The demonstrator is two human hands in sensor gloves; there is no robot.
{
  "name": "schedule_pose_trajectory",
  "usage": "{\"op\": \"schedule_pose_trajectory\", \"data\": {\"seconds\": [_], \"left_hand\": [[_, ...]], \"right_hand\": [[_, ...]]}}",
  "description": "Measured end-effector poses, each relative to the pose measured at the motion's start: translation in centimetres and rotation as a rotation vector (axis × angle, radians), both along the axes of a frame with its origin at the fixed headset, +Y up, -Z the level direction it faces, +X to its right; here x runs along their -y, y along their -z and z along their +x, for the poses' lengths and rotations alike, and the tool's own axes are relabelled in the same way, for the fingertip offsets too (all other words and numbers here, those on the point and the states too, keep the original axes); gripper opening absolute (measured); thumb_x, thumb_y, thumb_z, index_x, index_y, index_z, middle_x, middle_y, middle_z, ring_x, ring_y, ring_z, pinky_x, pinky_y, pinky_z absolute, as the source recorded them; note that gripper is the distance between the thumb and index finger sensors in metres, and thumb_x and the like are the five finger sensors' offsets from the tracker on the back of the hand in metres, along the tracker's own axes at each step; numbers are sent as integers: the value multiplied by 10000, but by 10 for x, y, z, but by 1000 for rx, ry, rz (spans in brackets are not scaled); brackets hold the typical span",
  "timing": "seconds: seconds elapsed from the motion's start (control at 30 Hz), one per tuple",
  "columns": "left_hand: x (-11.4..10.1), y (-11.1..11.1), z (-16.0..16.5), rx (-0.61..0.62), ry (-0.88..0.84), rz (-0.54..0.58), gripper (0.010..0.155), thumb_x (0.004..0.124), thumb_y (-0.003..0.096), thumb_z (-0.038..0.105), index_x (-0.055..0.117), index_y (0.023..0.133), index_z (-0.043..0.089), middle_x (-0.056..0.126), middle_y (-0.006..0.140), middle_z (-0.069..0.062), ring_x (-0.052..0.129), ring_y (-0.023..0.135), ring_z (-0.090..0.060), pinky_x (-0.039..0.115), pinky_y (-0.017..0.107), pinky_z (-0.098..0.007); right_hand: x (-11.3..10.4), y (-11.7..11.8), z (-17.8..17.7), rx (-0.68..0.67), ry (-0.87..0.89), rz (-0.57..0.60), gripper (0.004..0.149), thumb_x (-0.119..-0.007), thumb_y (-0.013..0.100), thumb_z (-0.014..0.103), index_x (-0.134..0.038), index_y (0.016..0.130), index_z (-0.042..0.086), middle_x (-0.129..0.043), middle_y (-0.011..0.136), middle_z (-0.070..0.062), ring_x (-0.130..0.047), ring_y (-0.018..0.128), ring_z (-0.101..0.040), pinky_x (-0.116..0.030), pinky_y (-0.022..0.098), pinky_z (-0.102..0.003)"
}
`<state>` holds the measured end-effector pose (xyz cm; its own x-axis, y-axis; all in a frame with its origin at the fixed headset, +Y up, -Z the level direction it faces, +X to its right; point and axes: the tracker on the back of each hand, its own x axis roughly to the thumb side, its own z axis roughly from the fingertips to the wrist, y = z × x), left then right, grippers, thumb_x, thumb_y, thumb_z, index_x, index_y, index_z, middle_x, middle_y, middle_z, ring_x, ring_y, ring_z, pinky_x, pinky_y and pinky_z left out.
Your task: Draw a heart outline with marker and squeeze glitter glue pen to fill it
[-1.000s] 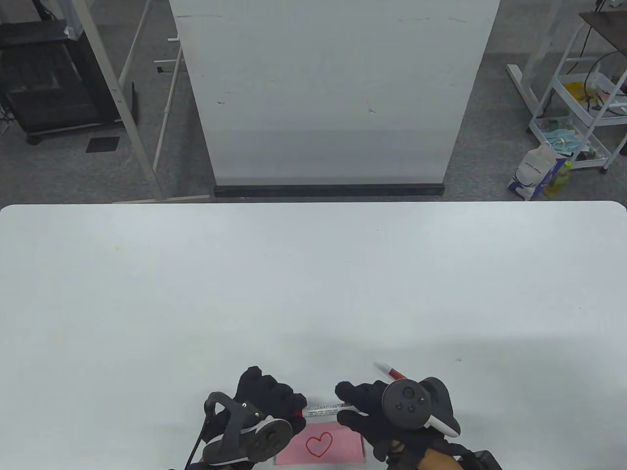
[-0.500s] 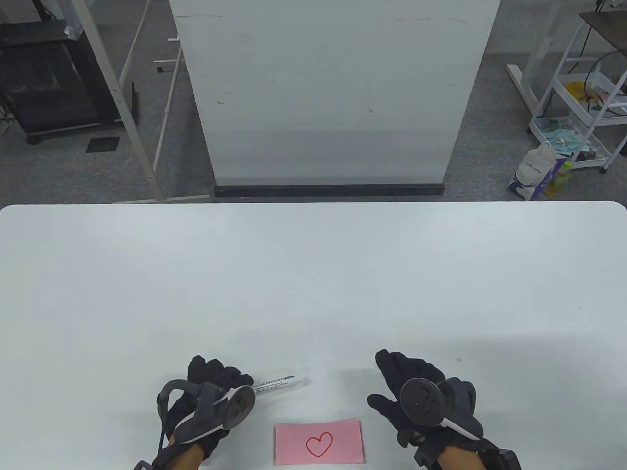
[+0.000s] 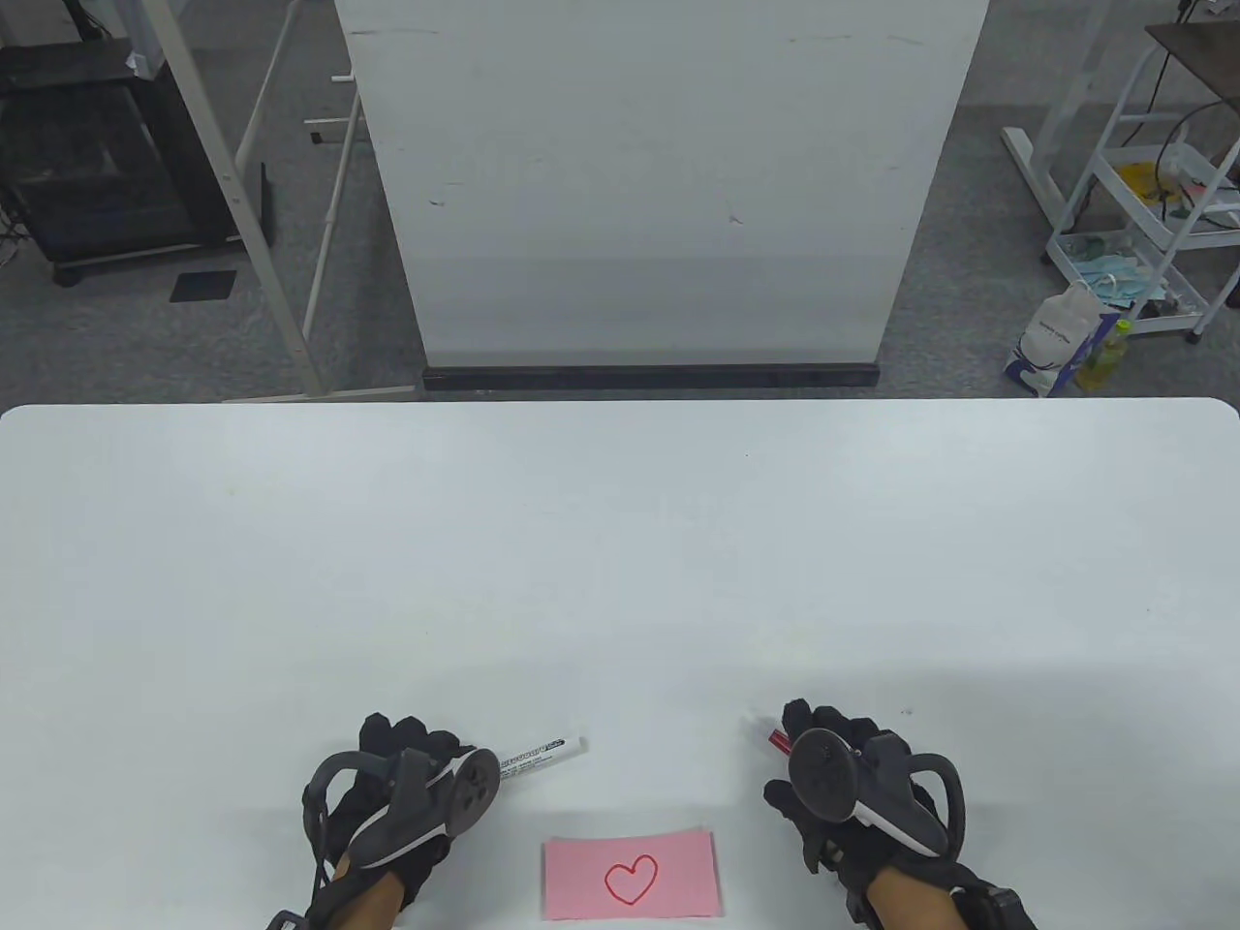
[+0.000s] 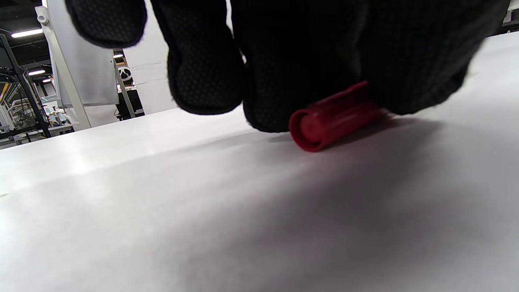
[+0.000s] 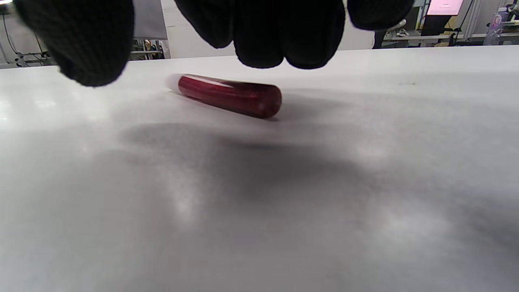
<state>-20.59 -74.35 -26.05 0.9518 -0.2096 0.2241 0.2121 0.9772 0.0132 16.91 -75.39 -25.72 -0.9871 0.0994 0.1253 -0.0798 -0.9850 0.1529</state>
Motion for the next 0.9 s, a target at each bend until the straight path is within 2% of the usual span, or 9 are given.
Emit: {"op": "schedule_pose_trajectory", "data": {"seconds": [0.13, 0.33, 0.67, 0.83, 0.9], "left_hand": [[-1, -1, -4, -13, -26, -9, 534, 859, 372, 599, 892, 841, 347, 971, 839, 53, 921, 795, -289, 602, 694, -673], [-14, -5, -17, -50, -129, 55, 711, 810, 355, 679, 761, 979, 341, 833, 1025, -7, 832, 921, -334, 550, 707, -709], [-30, -15, -22, -45, -203, 160, 760, 782, 362, 700, 695, 1026, 340, 739, 1097, -44, 773, 975, -358, 517, 711, -734], [-36, -24, -7, 21, -306, 187, 714, 784, 379, 673, 732, 1000, 325, 755, 1081, -45, 787, 957, -355, 538, 704, -720], [-38, -29, 0, 59, -339, 193, 704, 788, 381, 666, 739, 994, 324, 769, 1069, -43, 802, 941, -350, 550, 702, -709]], "right_hand": [[2, 0, 1, 16, -15, -11, 754, -818, 407, 546, -620, 1046, 199, -672, 1031, -197, -739, 870, -439, -581, 644, -636], [9, 3, -2, 22, -67, -22, 681, -828, 413, 506, -699, 1006, 194, -714, 1002, -184, -780, 839, -416, -608, 636, -621], [9, 5, -7, 29, -99, 50, 478, -840, 429, 418, -831, 868, 228, -812, 910, -145, -861, 733, -355, -663, 607, -582], [10, 4, -8, -19, -68, 25, 462, -826, 440, 430, -802, 846, 209, -797, 895, -146, -837, 700, -352, -598, 626, -612], [8, 3, -10, -54, -30, 49, 459, -816, 436, 444, -808, 835, 216, -815, 887, -137, -857, 694, -340, -599, 623, -616]]}}
